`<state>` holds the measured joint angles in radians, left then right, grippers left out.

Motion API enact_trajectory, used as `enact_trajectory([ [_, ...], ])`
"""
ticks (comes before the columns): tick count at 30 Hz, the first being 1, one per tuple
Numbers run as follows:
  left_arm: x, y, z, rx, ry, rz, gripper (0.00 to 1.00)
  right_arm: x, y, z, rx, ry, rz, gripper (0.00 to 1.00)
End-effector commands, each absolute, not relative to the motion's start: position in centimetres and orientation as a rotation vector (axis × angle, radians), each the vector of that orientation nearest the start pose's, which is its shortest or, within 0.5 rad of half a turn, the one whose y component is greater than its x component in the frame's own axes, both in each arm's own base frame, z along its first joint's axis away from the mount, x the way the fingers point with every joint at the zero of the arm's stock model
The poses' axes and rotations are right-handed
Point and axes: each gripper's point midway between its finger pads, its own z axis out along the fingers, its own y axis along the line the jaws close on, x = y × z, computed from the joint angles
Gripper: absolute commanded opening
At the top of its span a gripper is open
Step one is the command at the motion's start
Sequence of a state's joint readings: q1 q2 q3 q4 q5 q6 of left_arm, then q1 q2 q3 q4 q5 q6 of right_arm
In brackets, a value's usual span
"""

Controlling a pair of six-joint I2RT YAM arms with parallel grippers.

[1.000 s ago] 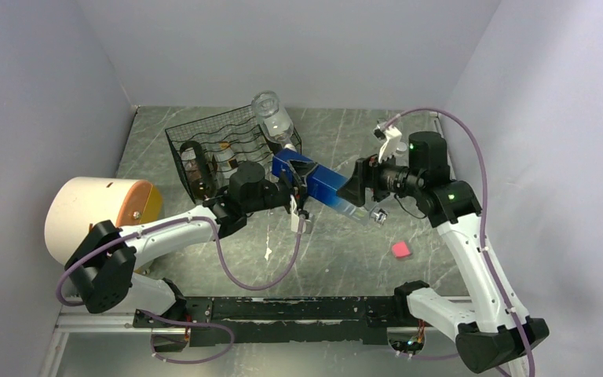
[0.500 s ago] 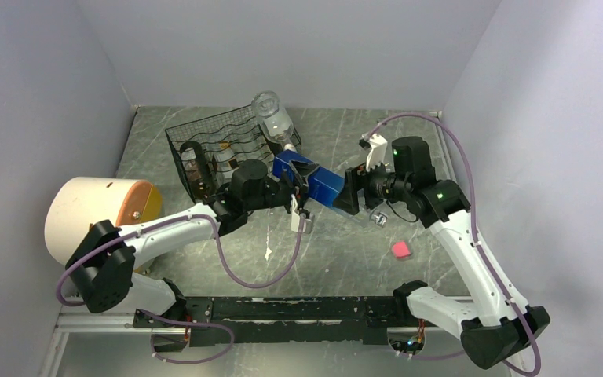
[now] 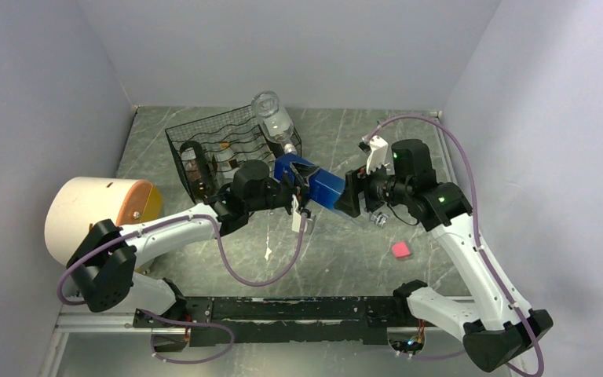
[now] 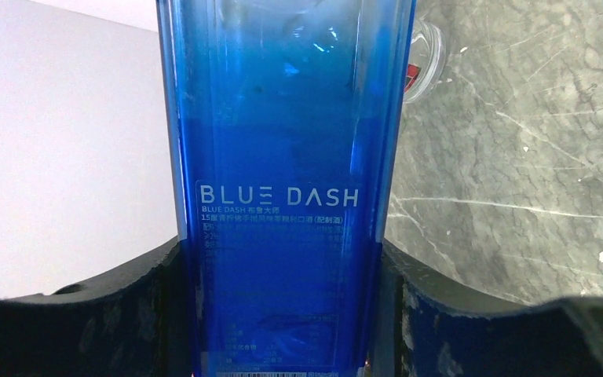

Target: Put the wine bottle on the wine rack

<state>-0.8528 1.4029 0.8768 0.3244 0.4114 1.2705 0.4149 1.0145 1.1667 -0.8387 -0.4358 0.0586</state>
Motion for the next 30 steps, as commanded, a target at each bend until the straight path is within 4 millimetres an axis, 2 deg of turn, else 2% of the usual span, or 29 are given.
enact_trajectory([
  [1, 28.5, -37.0, 34.9, 1.379, 0.418, 0.031, 0.07, 20.7, 16.7, 26.0, -0.626, 2.201, 0.684, 0.75],
  [7, 28.6, -36.7, 35.6, 1.361, 0.415, 0.030, 0.07, 20.3, 16.3, 25.8, -0.620, 2.208, 0.669, 0.76],
  [10, 28.1, -36.8, 36.1, 1.357, 0.400, 0.007, 0.07, 20.5, 16.7, 25.8, -0.623, 2.200, 0.689, 0.71],
  [12, 27.9, -36.7, 36.4, 1.353, 0.397, 0.001, 0.07, 20.9, 16.8, 26.1, -0.609, 2.192, 0.687, 0.57],
  [15, 27.8, -36.6, 36.6, 1.347, 0.400, -0.004, 0.07, 21.3, 17.1, 26.6, -0.596, 2.167, 0.697, 0.26],
  [18, 27.6, -36.5, 36.7, 1.349, 0.411, -0.024, 0.09, 21.9, 16.8, 27.6, -0.567, 2.129, 0.667, 0.01],
  [19, 27.6, -36.4, 36.7, 1.347, 0.418, -0.024, 0.14, 22.2, 16.6, 28.0, -0.552, 2.114, 0.653, 0.00],
  [21, 27.6, -36.2, 36.7, 1.327, 0.427, -0.030, 0.28, 22.6, 16.4, 28.9, -0.526, 2.072, 0.634, 0.00],
  [24, 27.6, -35.6, 36.6, 1.255, 0.457, -0.048, 0.63, 23.1, 16.1, 30.3, -0.495, 2.013, 0.615, 0.00],
  [27, 28.6, -35.0, 36.2, 1.204, 0.530, -0.041, 0.84, 23.7, 15.9, 31.4, -0.467, 1.972, 0.597, 0.00],
  [28, 29.4, -34.7, 35.4, 1.210, 0.592, -0.015, 0.98, 23.9, 15.9, 31.8, -0.462, 1.958, 0.593, 0.00],
  [30, 30.8, -33.5, 33.7, 1.178, 0.746, 0.006, 0.99, 24.0, 15.9, 32.8, -0.456, 1.925, 0.590, 0.00],
])
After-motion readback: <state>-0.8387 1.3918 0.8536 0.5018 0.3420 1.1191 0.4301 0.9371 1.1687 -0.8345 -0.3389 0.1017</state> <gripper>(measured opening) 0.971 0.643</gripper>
